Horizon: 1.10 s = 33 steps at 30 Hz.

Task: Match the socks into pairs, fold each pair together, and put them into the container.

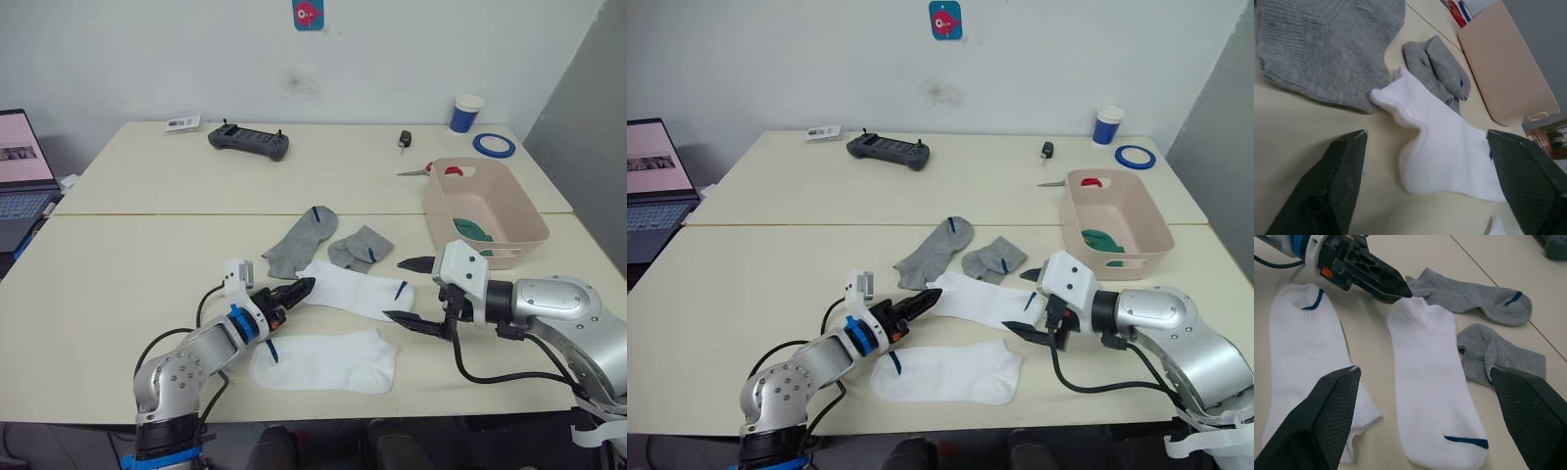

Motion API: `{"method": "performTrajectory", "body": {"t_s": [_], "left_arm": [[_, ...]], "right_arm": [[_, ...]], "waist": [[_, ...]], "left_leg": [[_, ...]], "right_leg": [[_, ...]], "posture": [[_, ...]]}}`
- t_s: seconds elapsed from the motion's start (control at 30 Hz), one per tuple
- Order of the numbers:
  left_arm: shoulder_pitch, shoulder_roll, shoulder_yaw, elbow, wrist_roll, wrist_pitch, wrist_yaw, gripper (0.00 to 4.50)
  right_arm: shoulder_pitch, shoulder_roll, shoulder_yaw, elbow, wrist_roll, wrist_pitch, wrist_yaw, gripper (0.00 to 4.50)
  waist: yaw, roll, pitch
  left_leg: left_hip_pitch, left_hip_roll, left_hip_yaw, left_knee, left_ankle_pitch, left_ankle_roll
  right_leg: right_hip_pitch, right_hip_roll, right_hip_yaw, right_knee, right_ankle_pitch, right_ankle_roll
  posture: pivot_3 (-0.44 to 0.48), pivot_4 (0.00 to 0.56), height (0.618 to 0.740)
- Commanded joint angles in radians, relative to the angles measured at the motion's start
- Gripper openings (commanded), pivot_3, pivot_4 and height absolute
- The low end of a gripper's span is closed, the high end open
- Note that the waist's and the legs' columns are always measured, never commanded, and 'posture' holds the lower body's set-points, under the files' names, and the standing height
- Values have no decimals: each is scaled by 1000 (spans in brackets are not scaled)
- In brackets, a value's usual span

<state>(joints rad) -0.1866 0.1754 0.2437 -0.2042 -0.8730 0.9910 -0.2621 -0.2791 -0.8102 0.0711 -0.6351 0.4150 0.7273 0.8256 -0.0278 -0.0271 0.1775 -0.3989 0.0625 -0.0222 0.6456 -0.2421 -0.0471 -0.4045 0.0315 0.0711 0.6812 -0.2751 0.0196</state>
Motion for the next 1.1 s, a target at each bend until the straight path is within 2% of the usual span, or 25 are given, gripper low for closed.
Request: {"method": "performTrajectory", "body": {"t_s": [0.03, 0.3, 0.33, 0.57, 0.67, 0.83, 0.93, 1.1], "left_arm": [[-28, -5, -40, 45, 44, -35, -8, 2621], [-48, -28, -70, 98, 74, -50, -13, 148], [-47, -31, -73, 98, 79, -52, -12, 66], [-48, -43, -14, 22, 28, -72, -6, 66], [-62, -25, 93, -45, -103, -47, 14, 66], [-89, 103, 252, -81, -301, -6, 59, 66], [-78, 213, 324, -99, -408, 21, 76, 66], [-64, 482, 440, -77, -465, 44, 16, 66]], "right_arm": [[2, -12, -8, -39, -2, -13, -5, 4500], [-1, -14, -5, -46, -5, -8, -8, 4500], [-4, -13, -4, -46, -5, -7, -9, 4500], [-22, -12, 3, -46, -3, -4, -8, 4500], [-30, -10, 2, -44, 0, -1, -10, 4500], [-32, -6, 3, -42, 2, -4, -9, 4500], [-40, 1, 9, -35, 2, -11, -6, 4500], [-61, 16, 26, -10, -1, -30, 4, 4500]], "waist": [[0, 0, 0], [1, 1, 0], [1, 1, 0], [0, 0, 0], [-1, -1, 0], [-6, -1, 1], [-5, -1, 1], [-6, -4, 3]], "left_leg": [[0, 0, 0, 0, 0, 0], [0, 0, 0, 0, 0, 0], [0, 0, 0, 0, 0, 0], [0, 0, 0, 0, 0, 0], [-1, 0, 0, 0, 0, 0], [0, 1, -1, -1, 0, 0], [0, 1, -1, -1, 0, 0], [0, 1, -1, -1, 0, 0]], "right_leg": [[0, 0, 0, 0, 0, 0], [0, 0, 0, 0, 0, 0], [0, 0, 0, 0, 0, 0], [0, 0, 0, 0, 0, 0], [-1, 0, 0, 0, 0, 0], [-1, 1, 0, 0, 0, 0], [-1, 1, 0, 0, 0, 0], [-2, 0, 0, 0, -1, -1]], "posture": [[0, 150, 740], [0, 150, 740], [0, 150, 740], [0, 150, 740], [0, 150, 740], [0, 150, 740], [0, 150, 740], [0, 150, 740]]}}
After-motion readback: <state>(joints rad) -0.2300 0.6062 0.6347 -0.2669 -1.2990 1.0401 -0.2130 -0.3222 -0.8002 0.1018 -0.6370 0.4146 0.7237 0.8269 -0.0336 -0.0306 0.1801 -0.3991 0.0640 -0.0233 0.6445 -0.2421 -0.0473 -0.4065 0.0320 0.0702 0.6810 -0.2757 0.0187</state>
